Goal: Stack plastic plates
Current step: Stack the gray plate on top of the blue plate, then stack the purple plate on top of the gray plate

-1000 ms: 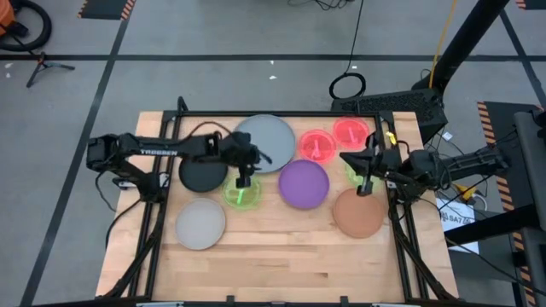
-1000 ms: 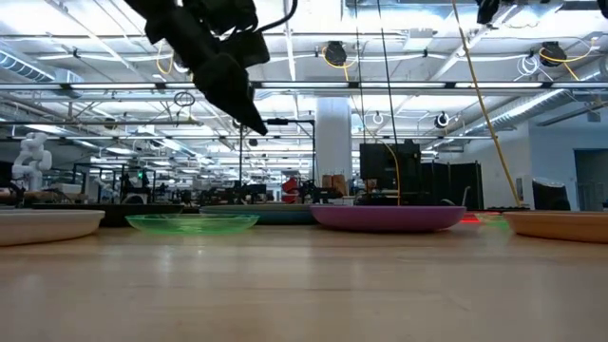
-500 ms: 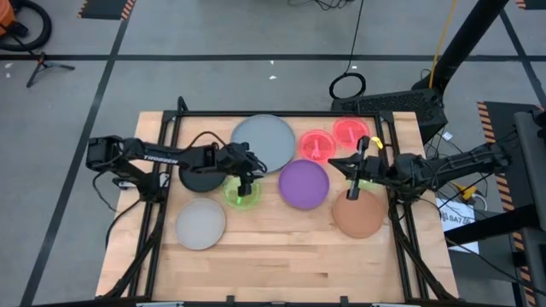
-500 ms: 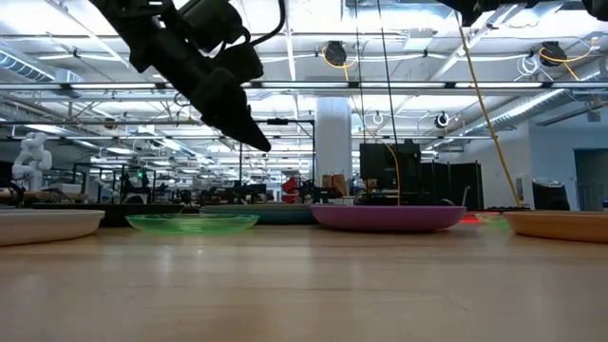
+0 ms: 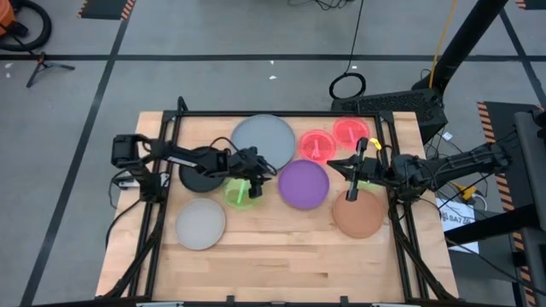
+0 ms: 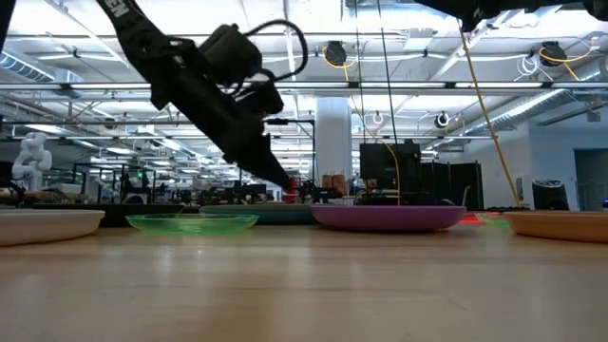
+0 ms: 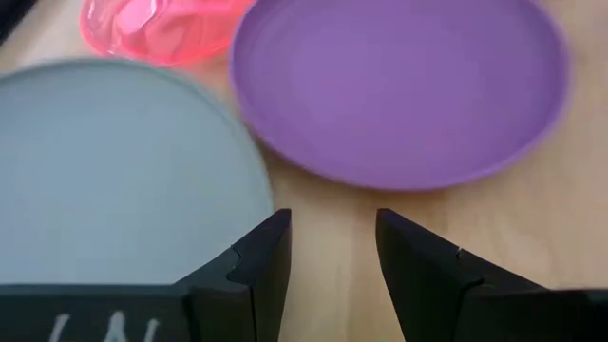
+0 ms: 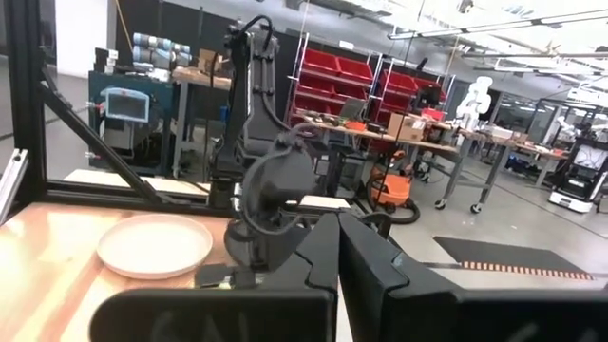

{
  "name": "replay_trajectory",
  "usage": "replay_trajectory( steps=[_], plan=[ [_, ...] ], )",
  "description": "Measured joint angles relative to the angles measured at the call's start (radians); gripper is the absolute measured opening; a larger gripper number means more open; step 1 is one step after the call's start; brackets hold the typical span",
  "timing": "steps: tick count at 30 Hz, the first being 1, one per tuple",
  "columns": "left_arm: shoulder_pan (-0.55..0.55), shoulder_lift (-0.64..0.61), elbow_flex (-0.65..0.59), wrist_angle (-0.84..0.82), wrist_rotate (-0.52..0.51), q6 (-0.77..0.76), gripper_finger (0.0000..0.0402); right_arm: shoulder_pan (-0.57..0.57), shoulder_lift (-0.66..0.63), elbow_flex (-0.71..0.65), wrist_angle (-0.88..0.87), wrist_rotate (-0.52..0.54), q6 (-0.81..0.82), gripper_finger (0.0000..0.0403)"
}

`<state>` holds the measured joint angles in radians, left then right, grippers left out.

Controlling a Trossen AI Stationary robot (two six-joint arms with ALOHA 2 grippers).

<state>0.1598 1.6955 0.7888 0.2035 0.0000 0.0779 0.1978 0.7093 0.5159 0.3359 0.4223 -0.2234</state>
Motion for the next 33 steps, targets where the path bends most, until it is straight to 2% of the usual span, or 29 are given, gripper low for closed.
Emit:
replay_trajectory(
  steps=[8,13,27,33],
  plan=[
    [0.021,0.024,0.001,-0.022,-0.012,0.006,0.0161,-0.002,0.0,0.0,-0.055,0.08,0.01,0.0],
    [0.038,0.035,0.001,-0.022,-0.109,0.054,0.0161,-0.002,0.0,0.0,-0.07,0.082,0.028,0.0],
    [0.052,0.042,0.001,-0.051,-0.15,0.056,0.0161,-0.002,0.0,0.0,-0.087,0.083,0.051,0.0],
    [0.045,-0.001,0.001,-0.069,-0.151,0.048,0.0161,-0.002,0.0,0.0,-0.087,0.083,0.051,0.0]
  ],
)
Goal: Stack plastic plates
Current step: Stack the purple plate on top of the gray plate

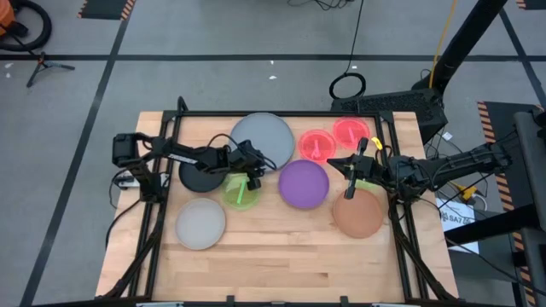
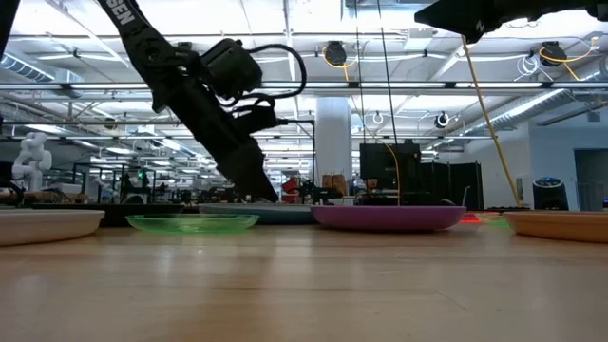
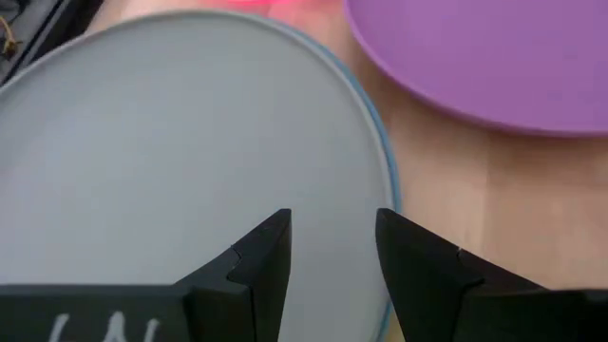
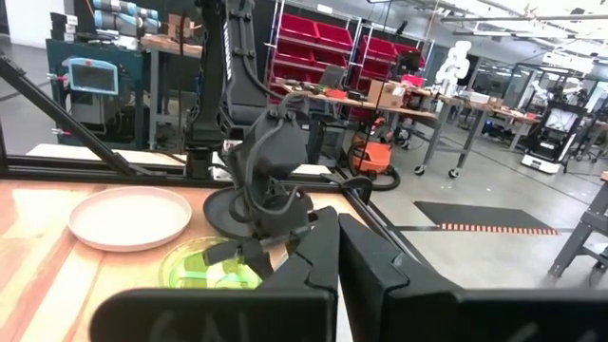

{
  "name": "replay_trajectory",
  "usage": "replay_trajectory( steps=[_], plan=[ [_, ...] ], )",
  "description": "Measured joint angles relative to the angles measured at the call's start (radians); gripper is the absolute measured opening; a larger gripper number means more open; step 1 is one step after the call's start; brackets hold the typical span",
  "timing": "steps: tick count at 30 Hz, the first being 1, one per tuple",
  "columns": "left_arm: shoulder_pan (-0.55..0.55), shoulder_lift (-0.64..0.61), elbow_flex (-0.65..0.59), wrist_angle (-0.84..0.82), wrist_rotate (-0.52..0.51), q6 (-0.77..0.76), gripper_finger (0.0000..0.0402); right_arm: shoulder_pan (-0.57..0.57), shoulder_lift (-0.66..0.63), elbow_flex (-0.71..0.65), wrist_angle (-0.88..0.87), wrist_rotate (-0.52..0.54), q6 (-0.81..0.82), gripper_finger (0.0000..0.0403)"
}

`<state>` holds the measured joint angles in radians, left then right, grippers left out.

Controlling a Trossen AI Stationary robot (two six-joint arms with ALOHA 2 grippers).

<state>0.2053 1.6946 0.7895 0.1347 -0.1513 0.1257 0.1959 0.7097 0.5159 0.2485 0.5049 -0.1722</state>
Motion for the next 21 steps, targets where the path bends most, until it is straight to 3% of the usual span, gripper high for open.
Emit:
replay_trajectory(
  steps=[7,13,21],
  plan=[
    [-0.016,-0.129,0.0,-0.052,-0.001,0.026,0.0161,0.0,0.0,0.0,0.0,0.004,0.008,0.0],
    [-0.035,-0.257,0.0,-0.107,0.0,0.097,0.0161,0.0,0.011,-0.001,0.001,0.129,0.072,0.0],
    [-0.035,-0.403,0.0,-0.198,-0.034,0.209,0.0161,0.0,0.115,0.017,0.014,0.124,0.092,0.0]
  ],
)
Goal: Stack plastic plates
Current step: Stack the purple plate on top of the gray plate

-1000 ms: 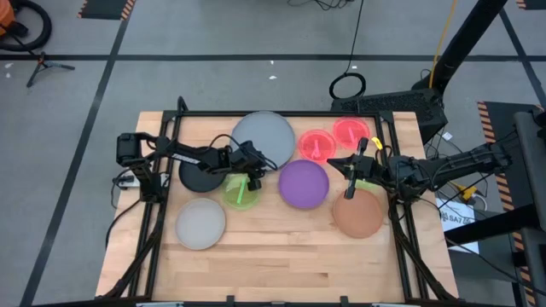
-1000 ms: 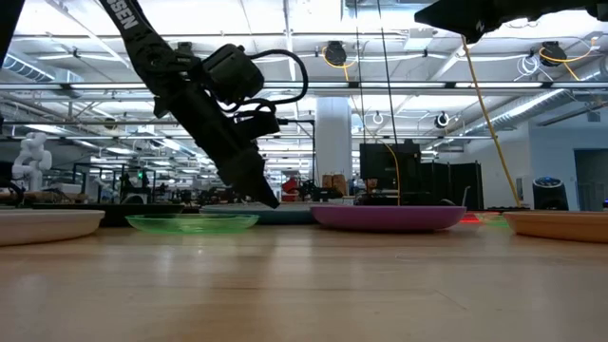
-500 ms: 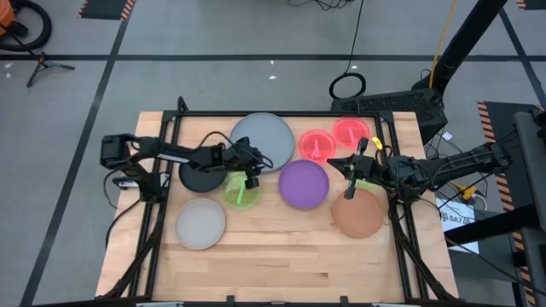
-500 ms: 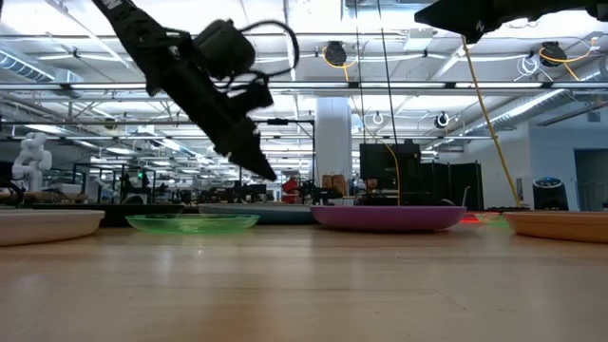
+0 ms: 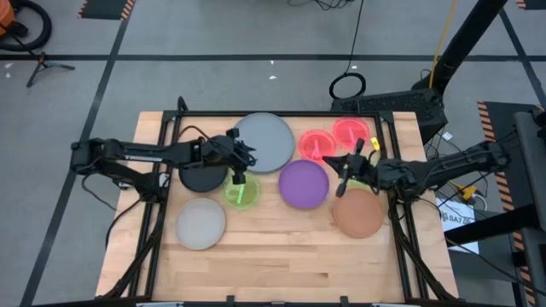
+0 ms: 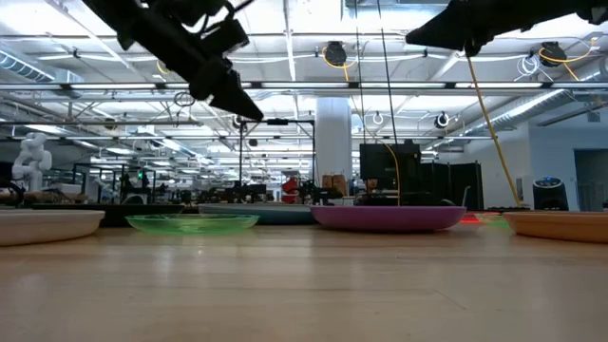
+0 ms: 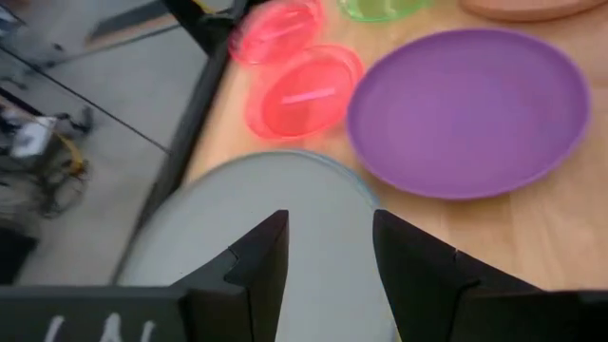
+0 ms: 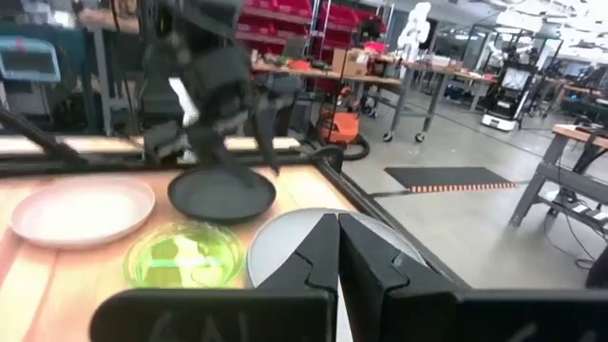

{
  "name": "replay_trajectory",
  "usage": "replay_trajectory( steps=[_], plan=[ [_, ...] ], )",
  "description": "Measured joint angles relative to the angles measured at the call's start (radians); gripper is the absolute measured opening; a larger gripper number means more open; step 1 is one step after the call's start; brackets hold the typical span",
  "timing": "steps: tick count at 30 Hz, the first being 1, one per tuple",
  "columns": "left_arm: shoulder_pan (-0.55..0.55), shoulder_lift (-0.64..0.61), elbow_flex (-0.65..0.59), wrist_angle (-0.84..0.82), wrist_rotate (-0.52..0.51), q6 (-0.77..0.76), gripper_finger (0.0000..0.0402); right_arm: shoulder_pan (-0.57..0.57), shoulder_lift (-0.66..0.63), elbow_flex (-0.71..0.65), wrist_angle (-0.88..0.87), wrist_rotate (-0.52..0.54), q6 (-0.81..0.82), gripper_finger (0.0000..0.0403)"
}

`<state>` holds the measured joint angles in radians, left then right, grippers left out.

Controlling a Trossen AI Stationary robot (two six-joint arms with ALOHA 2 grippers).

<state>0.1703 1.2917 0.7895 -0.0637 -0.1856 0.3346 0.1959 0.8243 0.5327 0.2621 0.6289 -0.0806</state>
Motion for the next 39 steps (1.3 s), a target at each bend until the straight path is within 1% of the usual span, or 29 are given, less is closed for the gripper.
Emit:
replay_trajectory(
  steps=[5,8,10,14,18,20,21,24,35,39],
  plan=[
    [0.003,-0.071,0.0,-0.056,-0.053,0.036,0.0161,0.0,0.115,0.101,-0.06,-0.001,0.058,0.0],
    [0.006,-0.103,0.001,-0.093,-0.06,0.033,0.0161,0.0,0.183,0.148,-0.133,-0.002,0.118,0.0],
    [0.011,-0.122,0.001,-0.146,-0.06,0.019,0.0161,0.0,0.224,0.178,-0.176,-0.01,0.154,0.0],
    [0.013,-0.136,0.001,-0.226,-0.06,-0.02,0.0161,0.0,0.297,0.212,-0.281,-0.115,0.209,0.0],
    [0.013,-0.136,0.0,-0.27,-0.06,-0.041,0.0161,0.0,0.375,0.243,-0.408,-0.268,0.257,0.0],
    [0.013,-0.136,0.0,-0.277,-0.06,-0.046,0.0161,0.001,0.418,0.251,-0.442,-0.327,0.285,0.0],
    [0.013,-0.136,0.0,-0.279,-0.06,-0.046,0.0161,0.002,0.439,0.255,-0.451,-0.344,0.299,0.0],
    [0.013,-0.136,0.0,-0.278,-0.06,-0.042,0.0161,0.003,0.499,0.287,-0.486,-0.346,0.328,0.0002],
    [0.013,-0.136,0.0,-0.28,-0.06,-0.025,0.0161,0.0,0.696,0.561,-0.728,-0.348,0.327,0.0061],
    [0.013,-0.136,0.0,-0.285,-0.061,-0.027,0.0161,0.0,0.753,0.601,-0.761,-0.398,0.331,0.0093]
  ],
)
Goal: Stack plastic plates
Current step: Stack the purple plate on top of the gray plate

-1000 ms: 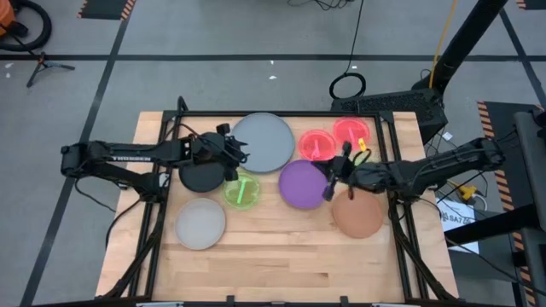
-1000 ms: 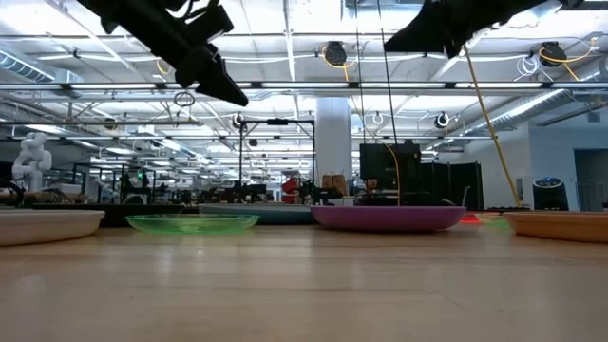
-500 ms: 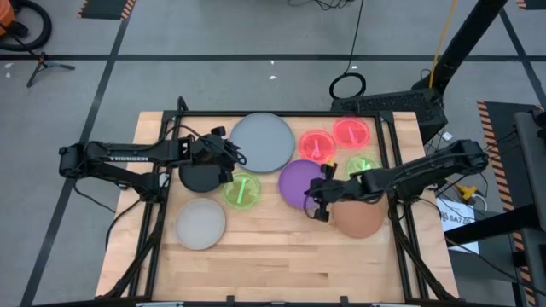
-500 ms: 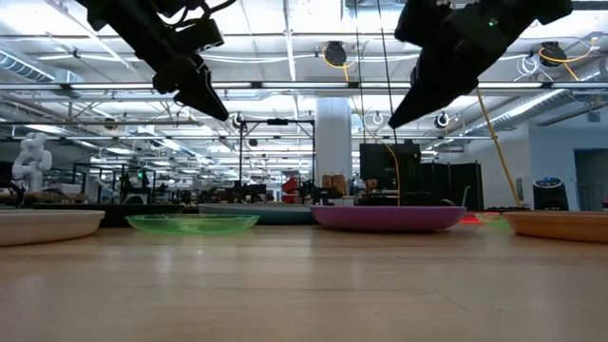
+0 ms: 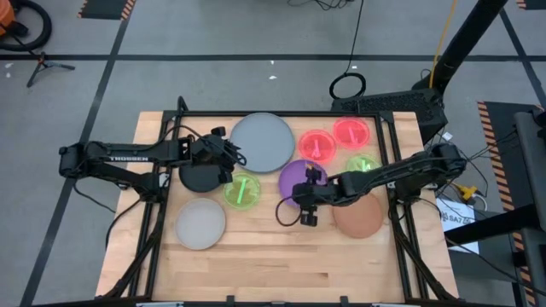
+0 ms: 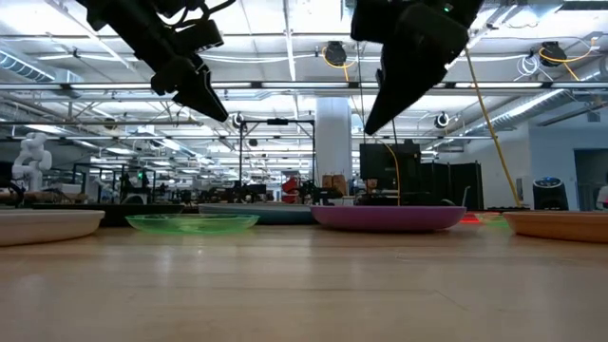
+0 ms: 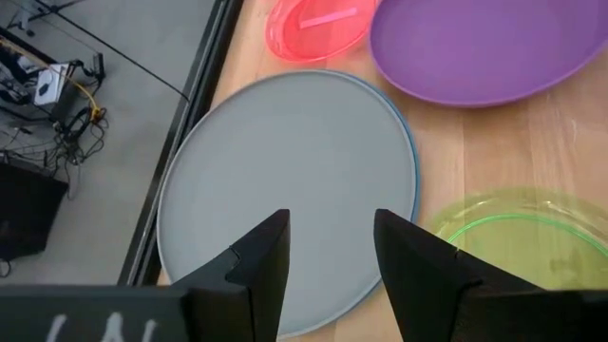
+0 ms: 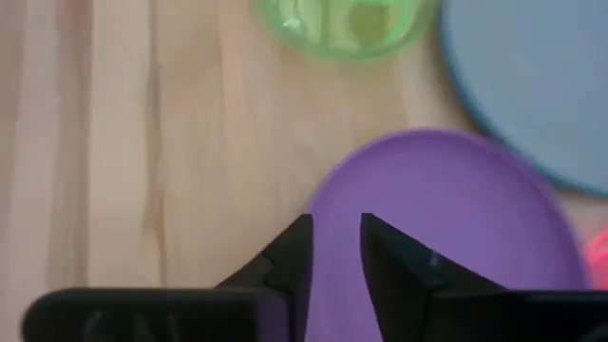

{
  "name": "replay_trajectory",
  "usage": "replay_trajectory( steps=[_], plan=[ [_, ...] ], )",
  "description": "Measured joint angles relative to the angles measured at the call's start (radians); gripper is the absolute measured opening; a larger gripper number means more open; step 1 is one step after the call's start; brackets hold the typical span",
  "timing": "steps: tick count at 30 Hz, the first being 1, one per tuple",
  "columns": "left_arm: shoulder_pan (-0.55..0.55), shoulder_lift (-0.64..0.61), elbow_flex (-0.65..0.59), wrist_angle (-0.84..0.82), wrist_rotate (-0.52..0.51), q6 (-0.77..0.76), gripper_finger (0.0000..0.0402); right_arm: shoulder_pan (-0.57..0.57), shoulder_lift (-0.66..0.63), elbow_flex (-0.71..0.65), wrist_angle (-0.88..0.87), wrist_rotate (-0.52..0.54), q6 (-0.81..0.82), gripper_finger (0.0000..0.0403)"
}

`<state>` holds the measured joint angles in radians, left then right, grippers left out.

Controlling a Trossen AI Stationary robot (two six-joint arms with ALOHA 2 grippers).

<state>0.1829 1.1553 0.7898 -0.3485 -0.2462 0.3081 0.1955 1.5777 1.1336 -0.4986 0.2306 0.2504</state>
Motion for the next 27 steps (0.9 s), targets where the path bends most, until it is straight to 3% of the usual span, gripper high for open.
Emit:
replay_trajectory(
  steps=[7,19,23,27],
  plan=[
    [0.0,0.0,0.0,0.0,0.0,-0.004,0.0161,0.0,0.097,0.001,-0.064,-0.109,0.011,0.0134],
    [0.0,0.0,0.0,0.0,0.0,-0.007,0.0161,-0.002,0.243,0.001,-0.079,-0.127,0.04,0.0133],
    [0.0,0.0,0.0,0.001,0.0,-0.008,0.0161,-0.002,0.253,0.001,-0.077,-0.126,0.036,0.012],
    [0.0,0.0,0.0,0.001,0.0,-0.011,0.0161,-0.002,0.249,0.001,-0.078,-0.124,0.033,0.008]
  ],
)
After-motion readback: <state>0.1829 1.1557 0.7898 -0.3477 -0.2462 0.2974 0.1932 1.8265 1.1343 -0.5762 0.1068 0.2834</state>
